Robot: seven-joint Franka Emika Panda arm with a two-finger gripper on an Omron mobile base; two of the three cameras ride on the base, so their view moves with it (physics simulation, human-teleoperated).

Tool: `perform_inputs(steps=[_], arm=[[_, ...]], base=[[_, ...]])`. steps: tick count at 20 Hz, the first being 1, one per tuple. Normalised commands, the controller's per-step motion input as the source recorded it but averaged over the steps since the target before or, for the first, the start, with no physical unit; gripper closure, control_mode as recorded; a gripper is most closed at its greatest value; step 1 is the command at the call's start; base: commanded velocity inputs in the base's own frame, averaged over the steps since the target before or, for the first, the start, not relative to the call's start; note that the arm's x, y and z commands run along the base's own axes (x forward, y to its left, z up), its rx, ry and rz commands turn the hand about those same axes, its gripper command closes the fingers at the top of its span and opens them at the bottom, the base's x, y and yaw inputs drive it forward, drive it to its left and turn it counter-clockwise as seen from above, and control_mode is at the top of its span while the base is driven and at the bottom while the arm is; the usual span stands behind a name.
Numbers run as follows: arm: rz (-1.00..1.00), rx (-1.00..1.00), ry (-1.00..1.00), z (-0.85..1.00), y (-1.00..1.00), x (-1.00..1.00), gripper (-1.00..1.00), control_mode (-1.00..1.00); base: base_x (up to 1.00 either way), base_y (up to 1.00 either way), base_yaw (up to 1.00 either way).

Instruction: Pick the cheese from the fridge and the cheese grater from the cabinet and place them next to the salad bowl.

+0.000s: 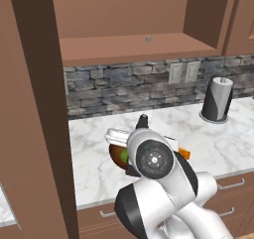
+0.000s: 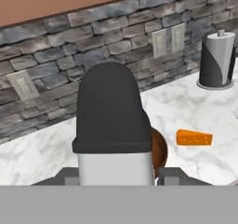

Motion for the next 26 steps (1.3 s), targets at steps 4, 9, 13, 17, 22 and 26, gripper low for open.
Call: perform_inputs(steps=[4, 9, 13, 17, 22, 26], arm=[[0.09, 0.00, -0.02, -0.65, 0.03, 0.00, 1.00, -1.00], [0.09, -0.01, -0.10, -0.58, 0.10, 0.00, 1.00, -1.00], [0.08, -0.01, -0.12, -0.58, 0.01, 0.02, 1.00, -1.00], [0.00, -0.01, -0.03, -0.37, 0.00, 0.24, 1.00, -1.00], [0.00, -0.05, -0.15, -0.35, 0.00, 0.09, 1.00, -1.00], [0.00, -0.02, -0.14, -0.37, 0.00, 0.02, 1.00, -1.00]], base=[[0.00, 0.00, 0.00], [0.00, 0.00, 0.00], [0.00, 0.00, 0.00], [0.00, 0.00, 0.00], [0.00, 0.00, 0.00], [0.00, 0.00, 0.00]])
